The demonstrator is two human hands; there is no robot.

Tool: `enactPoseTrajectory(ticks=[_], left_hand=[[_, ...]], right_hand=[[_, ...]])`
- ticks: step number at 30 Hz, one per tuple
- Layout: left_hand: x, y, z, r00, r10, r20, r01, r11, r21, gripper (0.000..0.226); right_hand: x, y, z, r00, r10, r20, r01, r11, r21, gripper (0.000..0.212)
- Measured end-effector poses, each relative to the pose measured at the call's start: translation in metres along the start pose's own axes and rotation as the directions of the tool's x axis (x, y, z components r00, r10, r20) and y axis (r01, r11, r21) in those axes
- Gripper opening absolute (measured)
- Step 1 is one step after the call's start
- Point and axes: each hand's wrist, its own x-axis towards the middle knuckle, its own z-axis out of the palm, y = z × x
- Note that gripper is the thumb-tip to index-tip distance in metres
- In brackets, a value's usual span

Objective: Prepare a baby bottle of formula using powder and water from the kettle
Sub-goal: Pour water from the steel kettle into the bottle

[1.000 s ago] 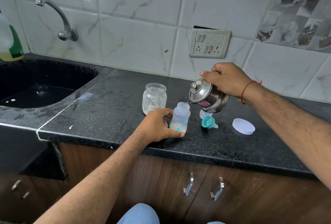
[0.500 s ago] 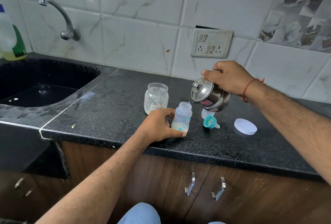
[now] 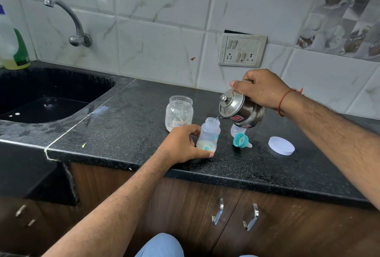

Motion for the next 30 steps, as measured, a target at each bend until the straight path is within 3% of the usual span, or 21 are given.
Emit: enactPoseTrajectory(ticks=[30], left_hand=[[0.0, 0.0, 0.0, 1.0, -0.011, 0.003, 0.011, 1.0, 0.017, 0.059]], right_hand=[[-0.002, -0.011, 0.003, 0.998, -0.055, 0.026, 0.057, 0.995, -0.079, 0.043]])
